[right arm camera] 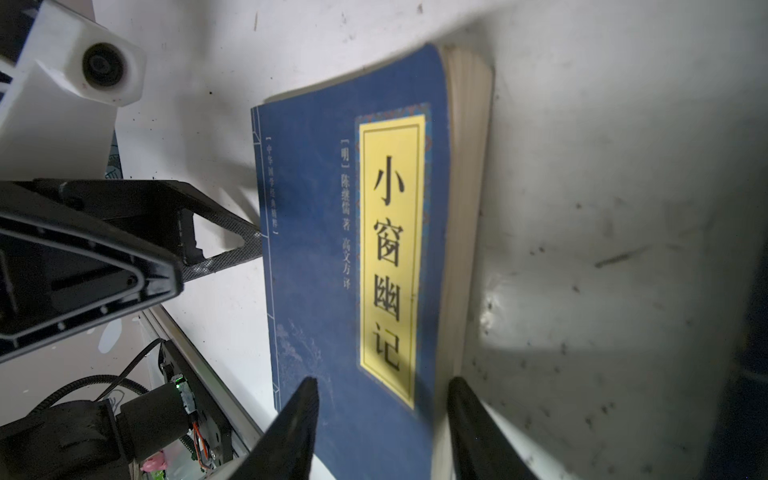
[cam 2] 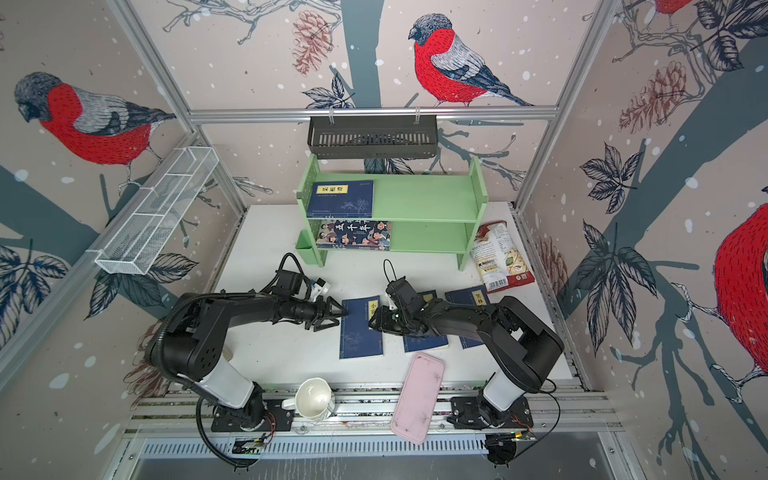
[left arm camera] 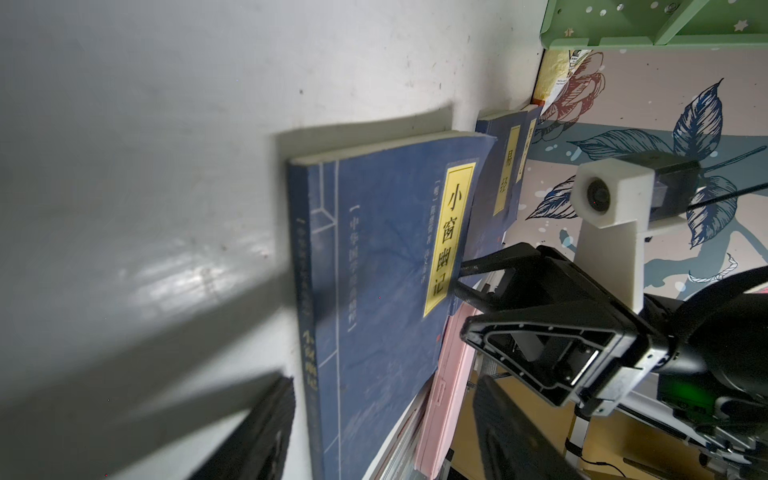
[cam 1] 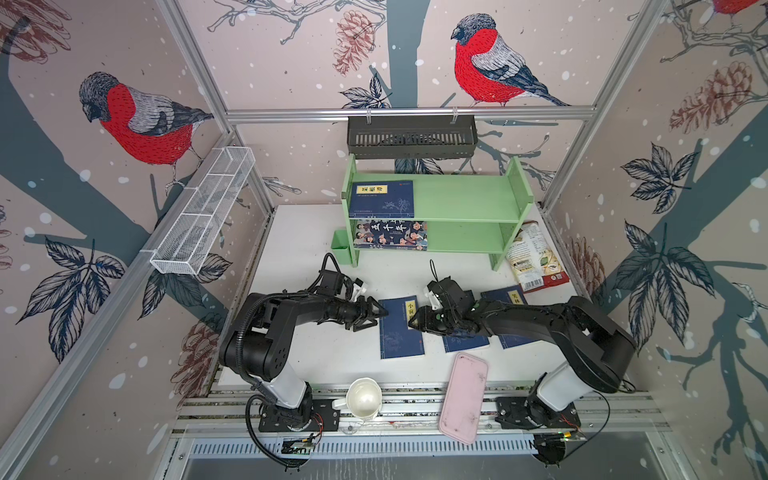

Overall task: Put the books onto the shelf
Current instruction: 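Grasp the dark-blue book nearest the left gripper with both grippers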

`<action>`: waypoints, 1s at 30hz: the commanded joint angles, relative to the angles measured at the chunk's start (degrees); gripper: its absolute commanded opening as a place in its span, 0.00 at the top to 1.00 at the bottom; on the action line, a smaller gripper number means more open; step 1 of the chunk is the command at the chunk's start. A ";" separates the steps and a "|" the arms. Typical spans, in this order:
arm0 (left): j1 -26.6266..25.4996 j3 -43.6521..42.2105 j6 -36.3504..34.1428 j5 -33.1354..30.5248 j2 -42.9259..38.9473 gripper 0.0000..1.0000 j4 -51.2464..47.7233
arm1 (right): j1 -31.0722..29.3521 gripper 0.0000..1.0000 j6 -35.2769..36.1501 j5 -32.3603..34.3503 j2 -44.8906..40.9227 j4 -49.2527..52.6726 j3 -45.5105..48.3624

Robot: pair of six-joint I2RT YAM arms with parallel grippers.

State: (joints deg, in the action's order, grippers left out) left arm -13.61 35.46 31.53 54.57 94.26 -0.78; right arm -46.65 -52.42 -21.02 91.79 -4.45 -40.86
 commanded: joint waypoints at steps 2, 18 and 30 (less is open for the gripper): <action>-0.08 0.67 -0.34 -3.53 0.62 0.31 -1.77 | 0.14 0.53 -0.59 -1.40 -0.04 -3.20 -0.16; -0.08 -0.26 -0.55 -3.99 -0.70 0.31 -0.72 | 1.65 0.74 -1.54 -5.11 -2.14 -7.78 1.40; -0.06 0.48 -0.13 -3.67 -0.96 0.31 -0.48 | 2.19 0.69 1.01 -1.86 0.18 -1.18 -0.89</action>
State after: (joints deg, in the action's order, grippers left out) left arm -13.65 35.64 31.53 52.64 93.43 -0.73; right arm -44.29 -53.49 -25.10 91.46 -8.38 -40.49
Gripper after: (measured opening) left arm 0.690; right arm 0.312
